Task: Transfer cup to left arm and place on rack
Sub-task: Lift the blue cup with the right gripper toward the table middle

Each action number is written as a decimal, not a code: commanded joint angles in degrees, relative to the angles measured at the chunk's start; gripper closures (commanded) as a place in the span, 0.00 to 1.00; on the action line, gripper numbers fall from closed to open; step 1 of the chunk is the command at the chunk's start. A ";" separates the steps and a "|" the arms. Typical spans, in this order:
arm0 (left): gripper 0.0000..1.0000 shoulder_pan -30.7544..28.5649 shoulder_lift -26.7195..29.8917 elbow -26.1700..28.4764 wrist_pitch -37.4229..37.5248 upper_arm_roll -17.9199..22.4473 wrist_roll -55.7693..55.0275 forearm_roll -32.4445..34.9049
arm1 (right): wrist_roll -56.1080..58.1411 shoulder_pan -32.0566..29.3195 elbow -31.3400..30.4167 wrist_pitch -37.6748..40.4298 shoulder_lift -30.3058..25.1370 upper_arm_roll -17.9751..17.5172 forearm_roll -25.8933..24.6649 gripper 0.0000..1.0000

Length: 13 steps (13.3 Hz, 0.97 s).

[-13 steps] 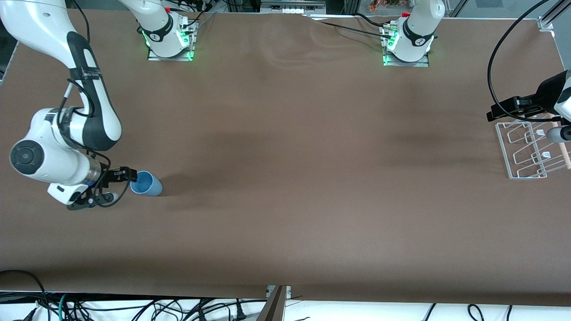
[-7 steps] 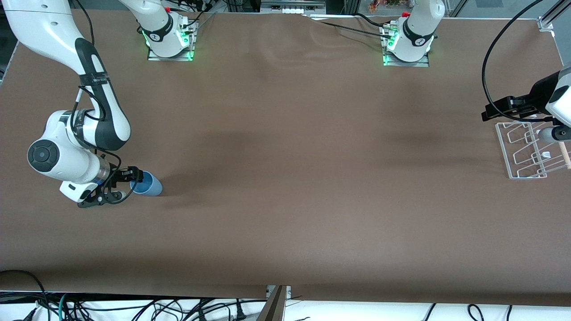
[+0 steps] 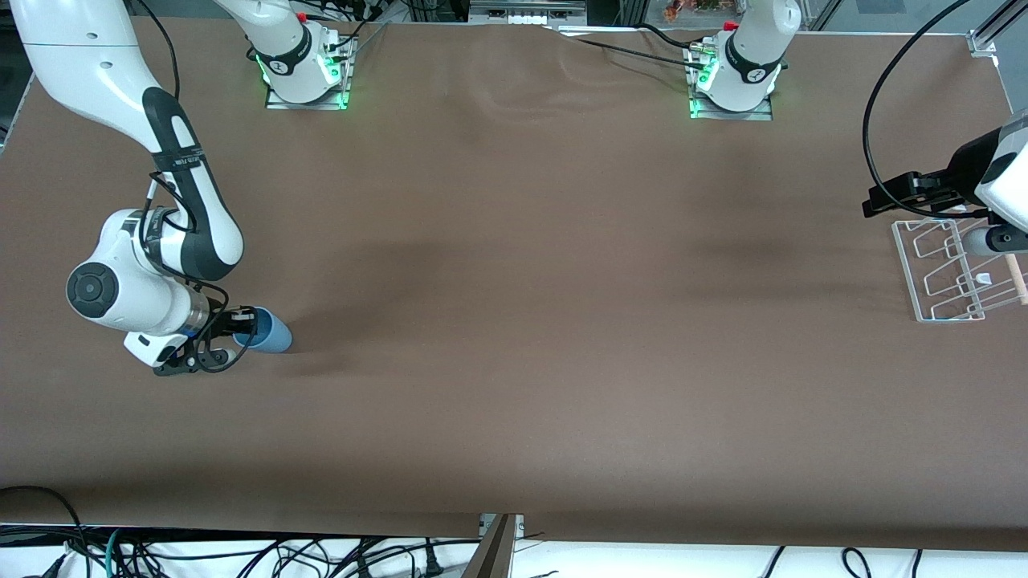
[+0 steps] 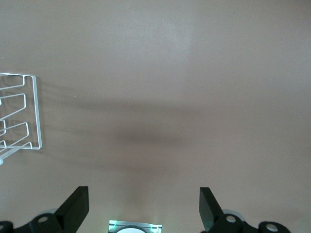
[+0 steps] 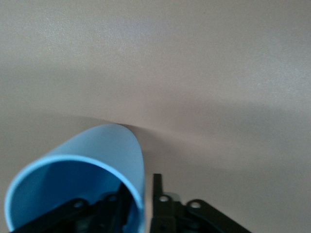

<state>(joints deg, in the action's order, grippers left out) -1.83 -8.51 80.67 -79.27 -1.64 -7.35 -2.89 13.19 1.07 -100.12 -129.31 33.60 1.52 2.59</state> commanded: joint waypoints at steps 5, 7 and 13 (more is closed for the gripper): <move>0.00 0.43 2.97 2.03 -0.62 0.67 1.28 2.36 | -4.82 1.65 8.96 16.42 -0.90 -0.82 4.79 1.00; 0.00 0.43 2.98 2.30 -0.80 0.58 2.51 2.45 | -10.09 3.93 14.92 25.55 -0.99 -0.91 4.96 1.00; 0.00 0.34 2.10 6.50 -4.12 0.49 13.73 -4.21 | -41.17 13.24 28.12 41.50 -0.99 -0.91 22.68 1.00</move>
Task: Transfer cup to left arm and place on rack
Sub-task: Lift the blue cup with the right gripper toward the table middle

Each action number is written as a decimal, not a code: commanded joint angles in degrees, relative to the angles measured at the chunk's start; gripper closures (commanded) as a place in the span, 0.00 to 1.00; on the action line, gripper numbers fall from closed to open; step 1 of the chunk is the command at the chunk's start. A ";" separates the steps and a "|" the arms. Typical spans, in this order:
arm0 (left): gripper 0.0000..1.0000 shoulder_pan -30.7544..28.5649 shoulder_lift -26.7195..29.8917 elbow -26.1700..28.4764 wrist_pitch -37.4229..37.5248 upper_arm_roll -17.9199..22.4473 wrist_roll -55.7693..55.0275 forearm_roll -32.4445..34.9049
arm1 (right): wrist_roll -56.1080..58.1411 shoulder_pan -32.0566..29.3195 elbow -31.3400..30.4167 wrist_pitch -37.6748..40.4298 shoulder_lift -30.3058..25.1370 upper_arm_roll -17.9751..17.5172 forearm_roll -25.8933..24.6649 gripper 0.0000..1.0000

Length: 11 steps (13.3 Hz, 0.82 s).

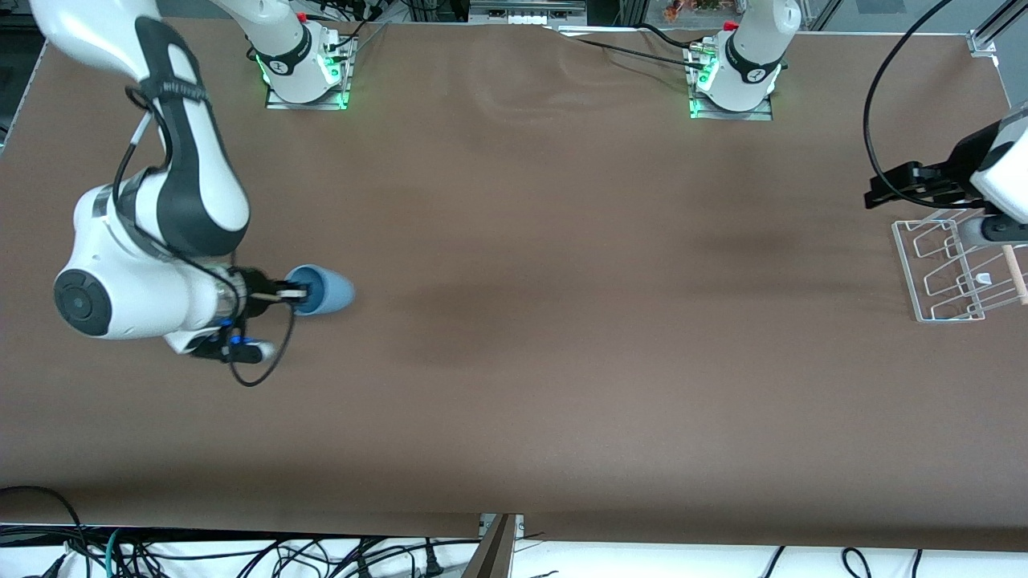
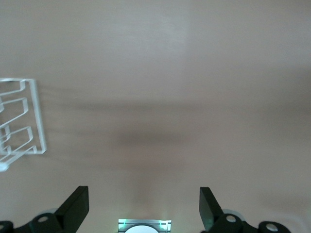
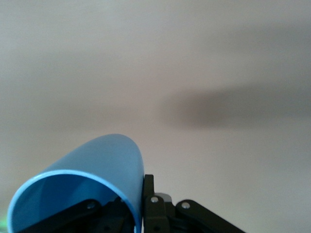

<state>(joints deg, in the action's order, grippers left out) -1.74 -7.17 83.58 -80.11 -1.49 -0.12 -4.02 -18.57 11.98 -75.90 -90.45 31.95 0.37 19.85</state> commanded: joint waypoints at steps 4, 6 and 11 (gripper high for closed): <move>0.00 -0.11 -0.39 7.56 -8.83 0.35 22.85 -9.50 | -41.56 9.54 7.69 -4.34 1.45 0.24 22.48 1.00; 0.00 0.24 -1.53 7.56 -8.92 0.09 33.73 -11.61 | -52.66 12.01 7.69 -12.78 1.98 0.16 30.74 1.00; 0.00 0.68 -4.26 7.56 -9.71 -1.49 57.93 -19.42 | -70.18 15.44 7.78 -32.21 5.31 -3.70 47.90 1.00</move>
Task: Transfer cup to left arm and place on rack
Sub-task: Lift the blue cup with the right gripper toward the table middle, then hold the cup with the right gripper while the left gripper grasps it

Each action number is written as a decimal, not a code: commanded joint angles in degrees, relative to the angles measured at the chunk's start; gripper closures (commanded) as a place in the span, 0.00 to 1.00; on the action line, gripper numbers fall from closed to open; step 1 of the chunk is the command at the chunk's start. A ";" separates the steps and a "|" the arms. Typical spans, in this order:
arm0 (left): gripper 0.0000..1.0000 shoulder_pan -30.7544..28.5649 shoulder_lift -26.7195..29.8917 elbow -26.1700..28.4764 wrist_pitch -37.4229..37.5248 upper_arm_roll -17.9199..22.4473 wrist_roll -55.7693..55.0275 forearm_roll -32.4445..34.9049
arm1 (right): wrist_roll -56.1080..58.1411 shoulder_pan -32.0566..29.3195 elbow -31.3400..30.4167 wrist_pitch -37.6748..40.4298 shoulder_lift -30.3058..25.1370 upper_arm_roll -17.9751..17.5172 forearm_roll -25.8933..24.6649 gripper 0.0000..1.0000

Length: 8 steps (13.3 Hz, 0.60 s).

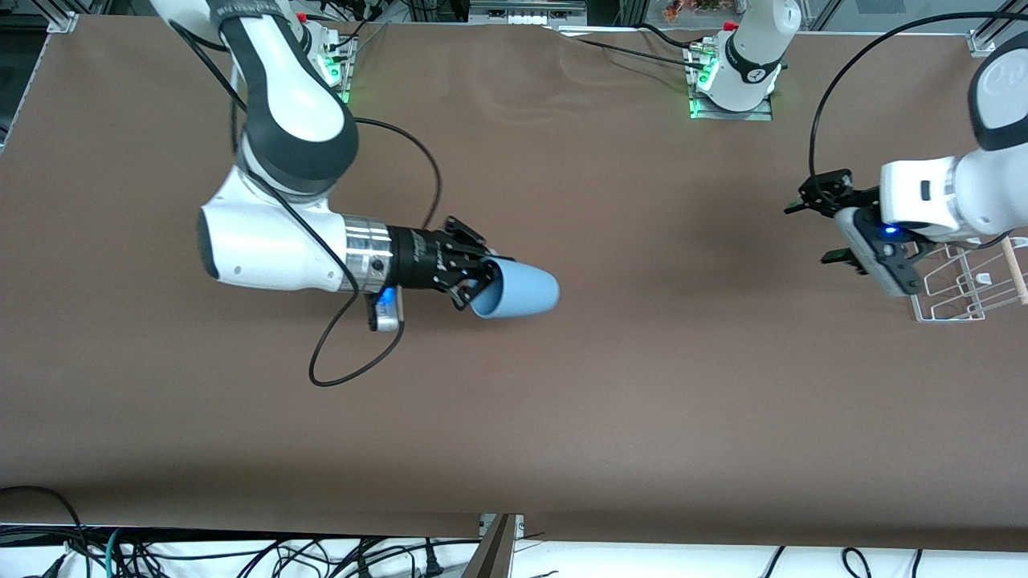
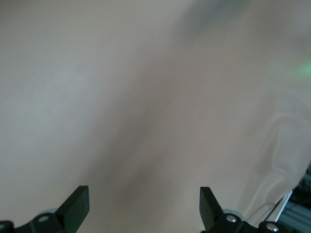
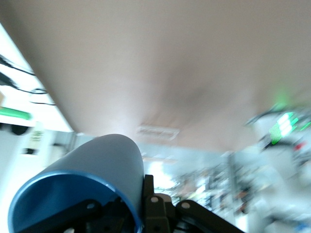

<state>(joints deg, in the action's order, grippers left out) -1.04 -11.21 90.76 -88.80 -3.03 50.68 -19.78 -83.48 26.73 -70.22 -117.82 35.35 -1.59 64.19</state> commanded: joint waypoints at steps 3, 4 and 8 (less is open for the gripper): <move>0.00 1.21 -1.88 0.12 -6.62 -1.53 15.29 -6.06 | -11.78 2.27 4.55 -12.40 5.15 -6.39 4.19 1.00; 0.00 1.21 -2.67 0.12 -9.86 -2.84 19.68 -5.97 | -12.84 3.32 5.70 -16.53 6.21 -7.19 4.19 1.00; 0.00 1.21 -5.48 0.03 -18.85 -7.15 26.13 -6.32 | -14.07 8.06 6.06 -21.05 6.57 -7.20 3.76 1.00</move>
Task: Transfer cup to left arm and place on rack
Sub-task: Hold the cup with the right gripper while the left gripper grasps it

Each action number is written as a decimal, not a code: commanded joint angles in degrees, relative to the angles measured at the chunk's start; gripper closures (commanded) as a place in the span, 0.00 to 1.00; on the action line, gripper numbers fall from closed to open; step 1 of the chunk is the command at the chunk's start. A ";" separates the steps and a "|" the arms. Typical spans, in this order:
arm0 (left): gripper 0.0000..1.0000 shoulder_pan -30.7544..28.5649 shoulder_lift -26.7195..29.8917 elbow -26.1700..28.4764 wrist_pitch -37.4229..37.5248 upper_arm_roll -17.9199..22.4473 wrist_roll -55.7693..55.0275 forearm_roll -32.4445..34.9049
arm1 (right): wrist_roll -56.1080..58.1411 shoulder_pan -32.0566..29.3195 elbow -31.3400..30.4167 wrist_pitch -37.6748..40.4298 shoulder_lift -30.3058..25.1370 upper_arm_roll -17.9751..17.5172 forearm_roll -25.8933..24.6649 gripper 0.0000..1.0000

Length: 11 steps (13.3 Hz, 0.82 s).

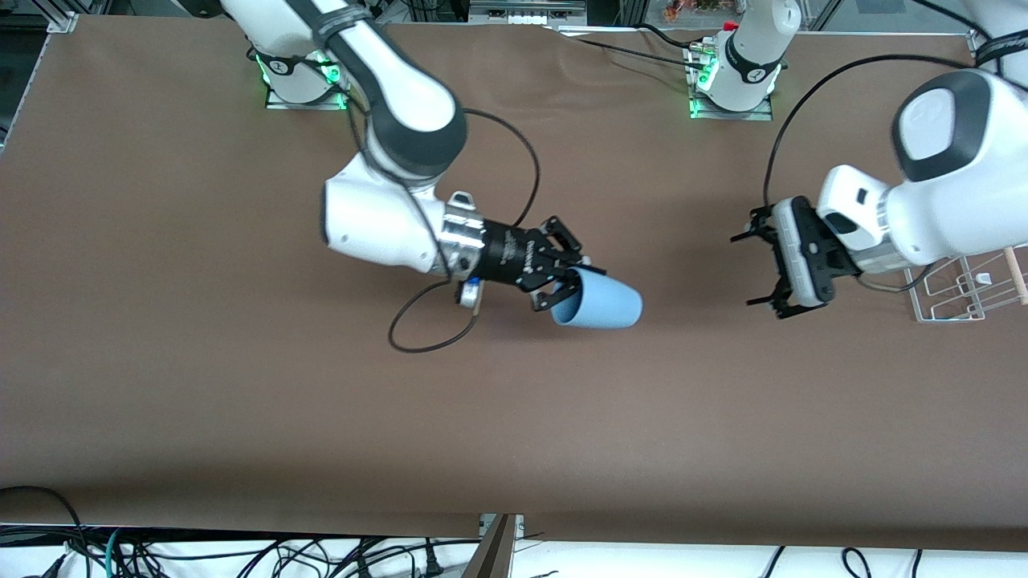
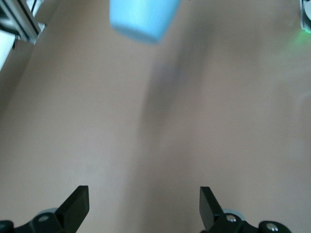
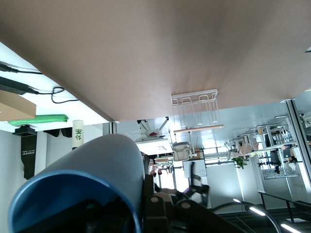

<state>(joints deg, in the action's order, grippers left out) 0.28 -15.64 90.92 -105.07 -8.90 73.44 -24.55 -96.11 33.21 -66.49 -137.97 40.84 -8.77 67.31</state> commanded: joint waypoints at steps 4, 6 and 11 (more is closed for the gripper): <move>0.00 0.94 -1.67 -0.05 -6.81 -2.97 9.61 -1.99 | -3.63 3.26 2.42 -3.35 0.82 -0.11 0.63 1.00; 0.00 1.56 -2.28 -0.31 -8.92 -3.14 9.62 -2.26 | -4.52 3.61 2.50 -3.97 0.65 -0.19 0.54 1.00; 0.00 1.91 -2.29 -0.92 -9.90 -5.52 8.65 -2.26 | -4.61 4.31 2.50 -4.50 0.47 -0.19 0.45 1.00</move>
<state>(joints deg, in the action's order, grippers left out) 2.21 -17.70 90.85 -114.65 -14.19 80.85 -24.76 -99.58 37.04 -65.24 -141.41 40.93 -8.83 67.31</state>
